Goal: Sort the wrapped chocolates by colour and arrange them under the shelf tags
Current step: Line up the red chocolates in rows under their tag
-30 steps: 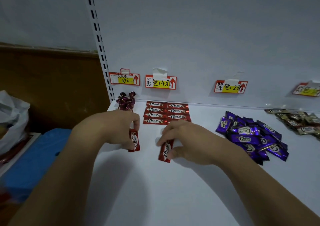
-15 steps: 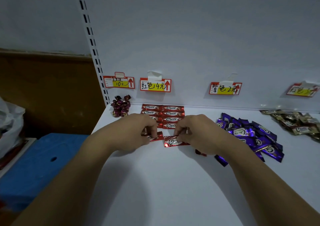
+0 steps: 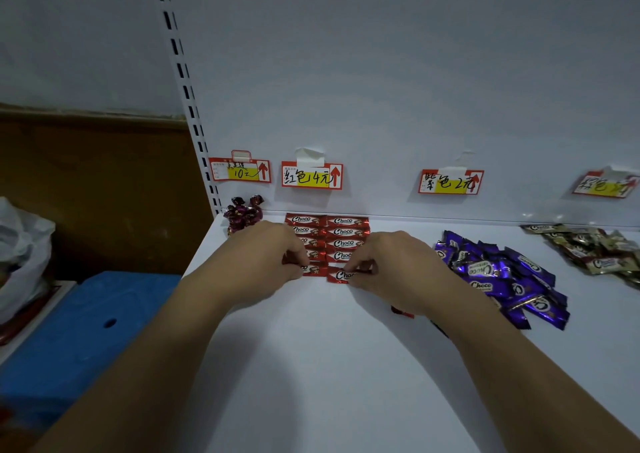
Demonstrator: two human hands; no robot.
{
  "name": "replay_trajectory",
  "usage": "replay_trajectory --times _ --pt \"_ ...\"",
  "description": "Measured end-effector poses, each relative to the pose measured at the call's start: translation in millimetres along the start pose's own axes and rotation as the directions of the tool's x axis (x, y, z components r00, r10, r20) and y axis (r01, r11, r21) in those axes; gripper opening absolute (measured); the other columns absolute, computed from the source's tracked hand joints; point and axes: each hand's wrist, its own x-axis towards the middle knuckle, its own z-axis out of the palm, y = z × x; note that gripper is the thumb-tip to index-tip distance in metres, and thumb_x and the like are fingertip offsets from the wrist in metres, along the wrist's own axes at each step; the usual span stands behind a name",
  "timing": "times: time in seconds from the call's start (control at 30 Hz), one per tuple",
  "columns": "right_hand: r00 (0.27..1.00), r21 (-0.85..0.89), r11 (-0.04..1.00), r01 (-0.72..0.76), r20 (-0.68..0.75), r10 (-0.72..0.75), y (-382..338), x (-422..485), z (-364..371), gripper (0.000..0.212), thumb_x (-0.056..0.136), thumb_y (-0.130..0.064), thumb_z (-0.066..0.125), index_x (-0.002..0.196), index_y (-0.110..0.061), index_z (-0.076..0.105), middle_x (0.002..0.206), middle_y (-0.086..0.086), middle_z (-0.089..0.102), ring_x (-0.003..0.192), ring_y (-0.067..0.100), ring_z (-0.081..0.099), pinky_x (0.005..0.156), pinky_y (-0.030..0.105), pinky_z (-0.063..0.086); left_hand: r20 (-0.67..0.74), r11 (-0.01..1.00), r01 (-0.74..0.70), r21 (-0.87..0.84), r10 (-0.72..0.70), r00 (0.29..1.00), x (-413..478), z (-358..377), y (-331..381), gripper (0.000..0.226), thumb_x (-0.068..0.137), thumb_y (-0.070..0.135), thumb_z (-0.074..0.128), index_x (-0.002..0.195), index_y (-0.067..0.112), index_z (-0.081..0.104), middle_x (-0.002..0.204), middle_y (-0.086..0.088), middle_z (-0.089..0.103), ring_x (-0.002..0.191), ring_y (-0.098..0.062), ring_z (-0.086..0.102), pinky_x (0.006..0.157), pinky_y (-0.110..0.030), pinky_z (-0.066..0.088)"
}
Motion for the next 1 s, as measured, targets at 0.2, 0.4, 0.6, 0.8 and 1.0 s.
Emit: replay_trajectory --times 0.2,0.4,0.6,0.8,1.0 --pt "0.997 -0.028 1.0 -0.007 -0.078 0.004 -5.1 7.7 8.2 0.02 0.092 -0.037 0.056 0.107 -0.038 0.069 0.108 -0.009 0.06 0.1 0.016 0.056 0.072 0.025 0.034 -0.026 0.999 0.025 0.032 -0.024 0.999 1.1 1.7 -1.8 0.015 0.086 0.029 0.07 0.1 0.034 0.072 0.105 0.016 0.063 0.09 -0.006 0.055 0.083 -0.025 0.048" --pt "0.996 -0.034 0.999 -0.021 -0.085 0.018 -0.7 7.7 7.3 0.019 0.091 -0.035 0.058 0.105 -0.038 0.07 0.109 -0.011 0.062 0.1 0.014 0.056 0.071 0.024 0.034 -0.022 0.999 0.03 0.034 -0.029 0.999 2.7 0.7 -5.3 0.017 0.087 0.025 0.069 0.102 0.034 0.071 0.105 0.015 0.063 0.089 -0.006 0.055 0.084 -0.028 0.051" --pt "0.999 0.041 0.999 -0.025 -0.034 0.026 -0.3 1.8 -8.0 0.018 0.09 -0.032 0.062 0.107 -0.035 0.07 0.097 -0.015 0.061 0.083 0.004 0.054 0.074 0.025 0.042 -0.03 0.999 0.013 0.034 -0.012 0.999 3.2 0.6 -6.9 0.017 0.087 0.026 0.068 0.103 0.033 0.071 0.105 0.014 0.064 0.089 -0.005 0.057 0.085 -0.029 0.052" --pt "0.972 -0.039 0.982 -0.182 0.147 0.186 25.9 -17.6 -46.6 0.023 0.085 -0.026 0.071 0.107 -0.03 0.067 0.097 -0.011 0.065 0.083 0.004 0.057 0.071 0.02 0.047 -0.117 0.995 -0.092 -0.034 0.088 0.989 -4.8 1.6 18.6 0.018 0.092 0.037 0.059 0.107 0.034 0.068 0.105 0.018 0.06 0.094 -0.004 0.056 0.087 -0.032 0.051" --pt "0.935 -0.16 0.973 -0.167 0.289 0.208 17.7 -17.2 -35.8 0.06 0.075 -0.043 0.077 0.128 -0.031 0.052 0.117 -0.007 0.055 0.096 0.01 0.047 0.085 0.023 0.044 0.042 0.952 -0.304 -0.048 0.306 0.951 -15.1 17.3 56.5 0.025 0.095 0.039 0.054 0.118 0.035 0.062 0.114 0.02 0.056 0.098 0.0 0.05 0.086 -0.022 0.044"
